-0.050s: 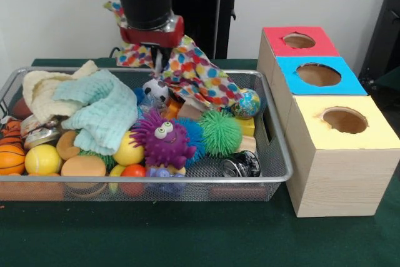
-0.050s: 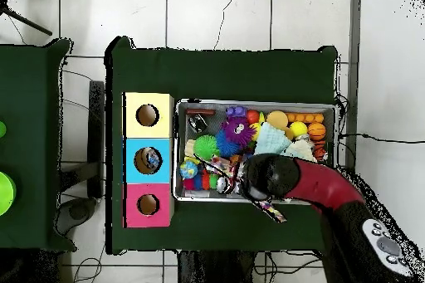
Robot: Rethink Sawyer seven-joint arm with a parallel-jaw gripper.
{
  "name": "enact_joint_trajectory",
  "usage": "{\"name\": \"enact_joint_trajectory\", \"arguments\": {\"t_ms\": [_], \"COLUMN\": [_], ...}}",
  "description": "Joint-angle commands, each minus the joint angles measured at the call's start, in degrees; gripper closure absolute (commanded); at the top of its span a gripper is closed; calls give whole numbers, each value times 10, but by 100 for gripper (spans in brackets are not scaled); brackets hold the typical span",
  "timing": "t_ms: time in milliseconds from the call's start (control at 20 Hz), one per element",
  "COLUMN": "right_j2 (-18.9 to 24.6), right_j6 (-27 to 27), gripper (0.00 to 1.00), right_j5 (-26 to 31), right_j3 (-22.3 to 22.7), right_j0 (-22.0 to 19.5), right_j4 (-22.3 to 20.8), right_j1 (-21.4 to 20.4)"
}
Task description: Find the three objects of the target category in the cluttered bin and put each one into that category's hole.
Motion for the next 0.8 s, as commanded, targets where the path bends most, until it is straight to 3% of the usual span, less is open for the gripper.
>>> {"name": "enact_joint_trajectory", "arguments": {"t_ms": [50,800], "right_j2": [109,163], "right_j6": [-252,-232], "gripper": [100,100], "right_j5": [77,36], "right_j3": [-131,-142], "right_j0": [-38,-68], "right_j4": [-81,-127], "right_j1": [-2,34]}}
